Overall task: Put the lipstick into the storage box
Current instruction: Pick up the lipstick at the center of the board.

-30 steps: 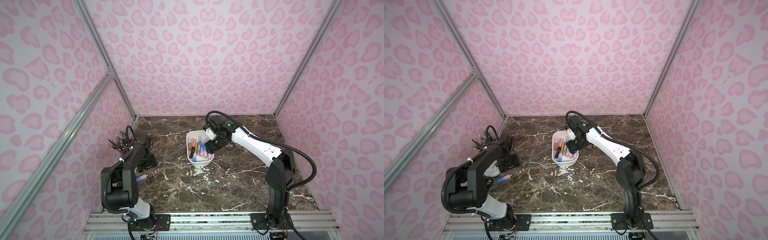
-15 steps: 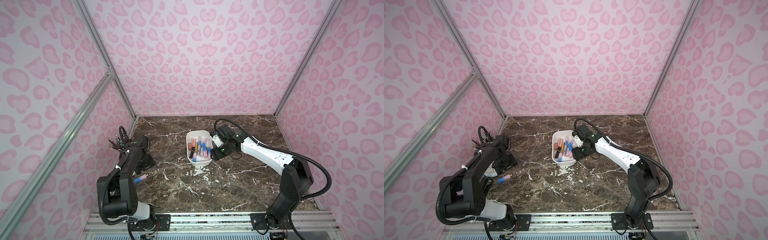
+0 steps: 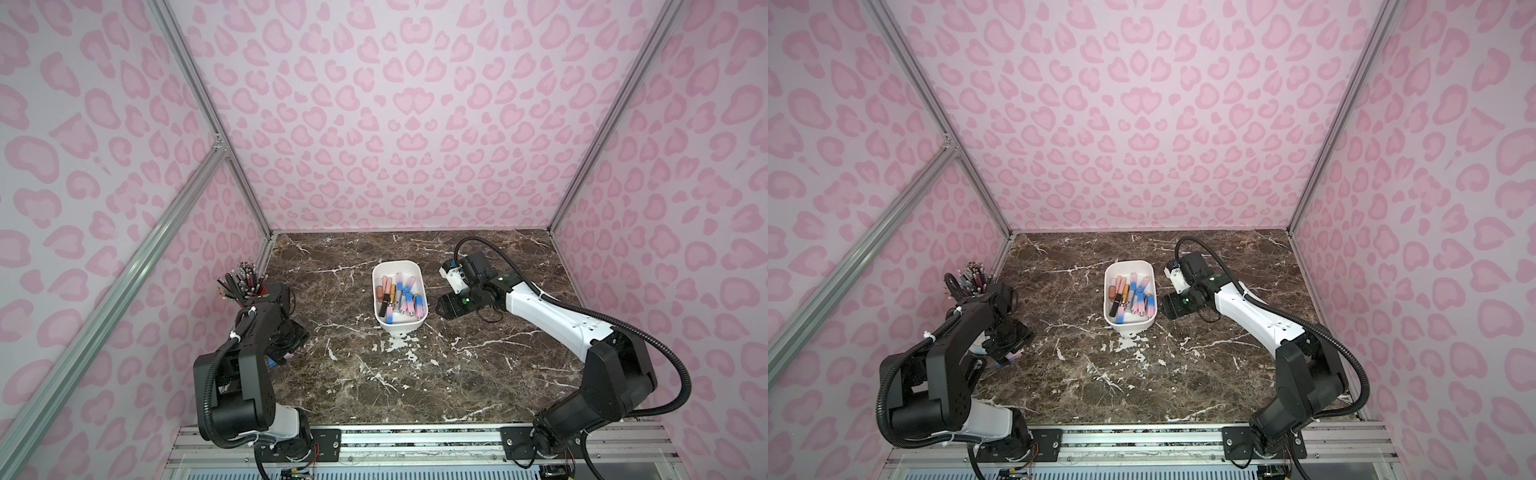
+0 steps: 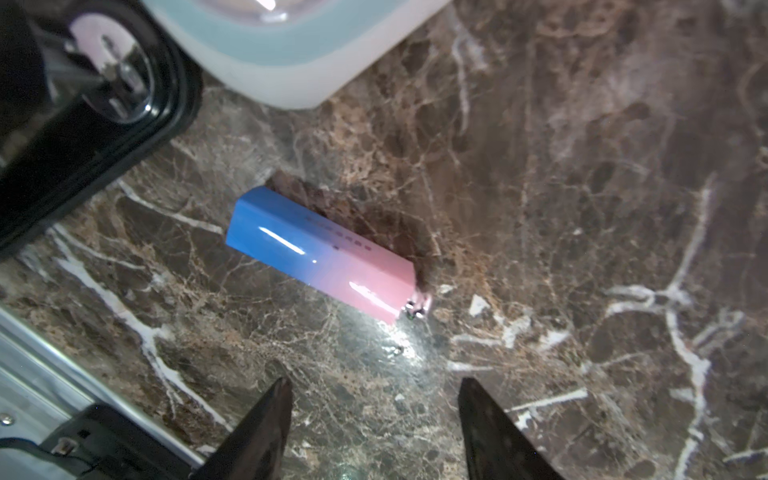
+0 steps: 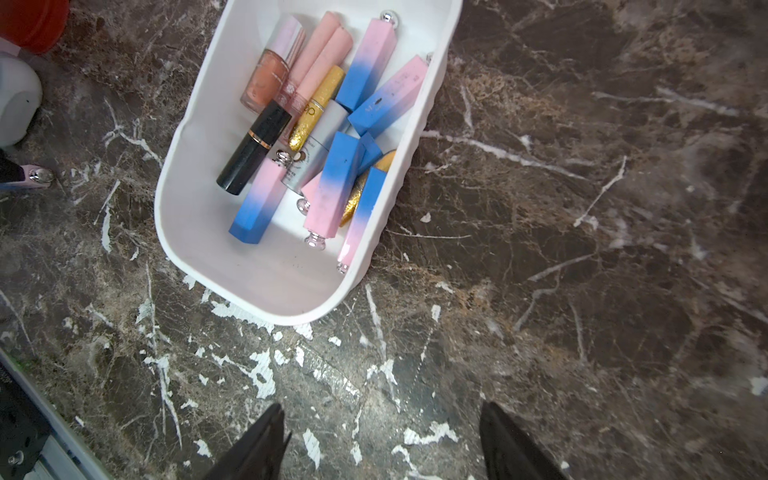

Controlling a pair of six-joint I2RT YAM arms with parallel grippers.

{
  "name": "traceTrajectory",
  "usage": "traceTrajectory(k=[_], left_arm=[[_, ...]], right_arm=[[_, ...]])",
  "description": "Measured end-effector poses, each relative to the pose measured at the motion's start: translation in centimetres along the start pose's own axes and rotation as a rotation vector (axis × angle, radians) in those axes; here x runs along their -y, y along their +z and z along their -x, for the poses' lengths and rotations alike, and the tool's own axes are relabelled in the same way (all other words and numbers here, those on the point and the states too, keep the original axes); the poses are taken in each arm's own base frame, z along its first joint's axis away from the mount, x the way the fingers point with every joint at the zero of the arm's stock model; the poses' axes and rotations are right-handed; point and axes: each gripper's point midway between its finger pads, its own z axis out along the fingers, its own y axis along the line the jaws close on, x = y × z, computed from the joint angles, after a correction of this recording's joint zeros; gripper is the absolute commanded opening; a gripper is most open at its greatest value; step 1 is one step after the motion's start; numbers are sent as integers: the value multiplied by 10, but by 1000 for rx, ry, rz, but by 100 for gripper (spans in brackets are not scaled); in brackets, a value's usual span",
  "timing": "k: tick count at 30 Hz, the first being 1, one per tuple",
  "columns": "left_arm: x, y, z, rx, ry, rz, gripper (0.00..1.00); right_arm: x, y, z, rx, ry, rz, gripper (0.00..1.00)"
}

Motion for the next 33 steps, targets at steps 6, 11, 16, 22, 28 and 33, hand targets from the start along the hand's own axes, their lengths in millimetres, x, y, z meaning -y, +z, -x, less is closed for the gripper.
traceTrajectory(k=[6, 11, 16, 22, 28, 33], left_arm=[[-1, 5, 1, 2, -104, -6, 67], [-1, 4, 9, 32, -171, -11, 67], [-4, 8, 15, 53, -238, -9, 67], [-7, 20, 16, 46, -298, -1, 67], [-5, 25, 19, 54, -330, -17, 67], [-7, 32, 16, 50, -341, -16, 65]], right_arm=[[8, -1, -3, 12, 9, 12, 77], [13, -5, 0, 35, 23, 22, 77], [15, -7, 1, 39, 36, 37, 77], [19, -9, 7, 50, 44, 46, 77], [18, -9, 13, 56, 42, 58, 77], [17, -8, 13, 48, 33, 63, 77]])
